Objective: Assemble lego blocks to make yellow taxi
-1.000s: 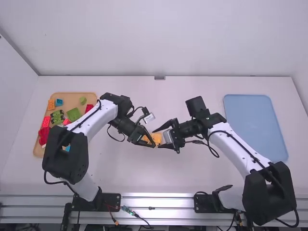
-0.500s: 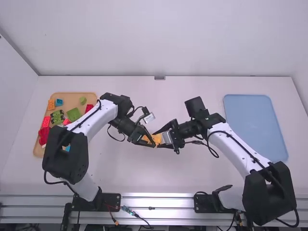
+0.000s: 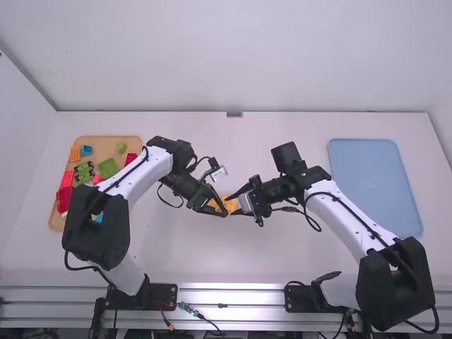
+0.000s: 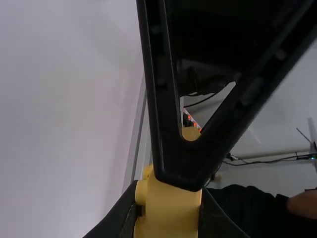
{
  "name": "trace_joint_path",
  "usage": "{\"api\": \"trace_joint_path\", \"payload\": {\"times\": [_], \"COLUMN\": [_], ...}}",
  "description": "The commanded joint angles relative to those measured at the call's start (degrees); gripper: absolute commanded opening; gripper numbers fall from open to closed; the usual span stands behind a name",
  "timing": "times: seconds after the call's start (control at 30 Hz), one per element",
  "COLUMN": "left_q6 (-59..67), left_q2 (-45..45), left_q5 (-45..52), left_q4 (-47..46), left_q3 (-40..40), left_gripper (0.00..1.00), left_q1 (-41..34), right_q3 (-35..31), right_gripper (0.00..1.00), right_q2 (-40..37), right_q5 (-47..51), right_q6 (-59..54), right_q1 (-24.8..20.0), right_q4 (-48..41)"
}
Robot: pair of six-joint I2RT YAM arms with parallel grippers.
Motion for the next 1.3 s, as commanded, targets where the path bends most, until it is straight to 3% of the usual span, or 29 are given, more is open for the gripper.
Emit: {"api": "trace_joint_path", "payload": {"times": [0.0,0.03,0.07,0.1,0.23,0.27,0.33,0.37,0.4,0.63,0.77,1.03,1.27], "left_q6": [0.7,0.7,0.7,0.7,0.9,1.3,1.1,1.2,1.1,1.2,1.1,1.4,9.5], "left_q2": [0.4,0.4,0.4,0.4,0.4,0.3,0.4,0.3,0.3,0.3,0.3,0.3,0.3], "left_q5": [2.6,2.6,2.6,2.5,2.3,1.6,0.5,-0.1,-0.7,-7.6,-13.2,-15.5,-12.7], "left_q4": [0.0,0.0,0.0,-0.1,-0.3,-0.6,-0.5,-0.4,-0.2,0.0,5.8,16.8,19.7], "left_q3": [0.9,0.9,1.0,1.2,2.0,2.5,3.1,3.7,4.3,12.9,17.0,16.5,15.2], "left_gripper": [0.34,0.37,0.52,0.57,0.68,0.75,0.77,0.92,0.99,0.99,0.99,0.99,0.99], "left_q1": [0.2,0.2,0.2,0.2,0.2,0.2,0.2,0.2,0.2,1.7,2.1,2.1,2.0], "right_q3": [1.7,1.7,1.7,1.7,1.7,1.7,1.7,1.7,1.7,1.7,1.7,1.7,1.6], "right_gripper": [0.32,0.31,0.31,0.31,0.3,0.29,0.29,0.29,0.28,0.27,0.27,0.24,0.25], "right_q2": [-1.3,-1.3,-1.3,-1.3,-1.3,-1.3,-1.3,-1.3,-1.3,-1.3,-1.3,-1.3,-1.3], "right_q5": [-1.2,-1.1,-1.1,-1.1,-0.3,0.2,0.7,0.8,0.7,0.7,0.7,-0.4,-1.5], "right_q6": [0.5,0.5,0.5,0.5,0.5,0.9,2.3,3.2,3.7,15.7,32.9,51.4,57.4], "right_q1": [0.2,0.2,0.2,0.2,0.2,0.1,-0.1,-0.5,-0.8,-5.7,-8.9,-12.2,-13.4], "right_q4": [-0.3,-0.3,-0.3,-0.5,-1.1,-1.4,-1.2,-1.2,-1.3,1.1,8.0,15.4,16.8]}}
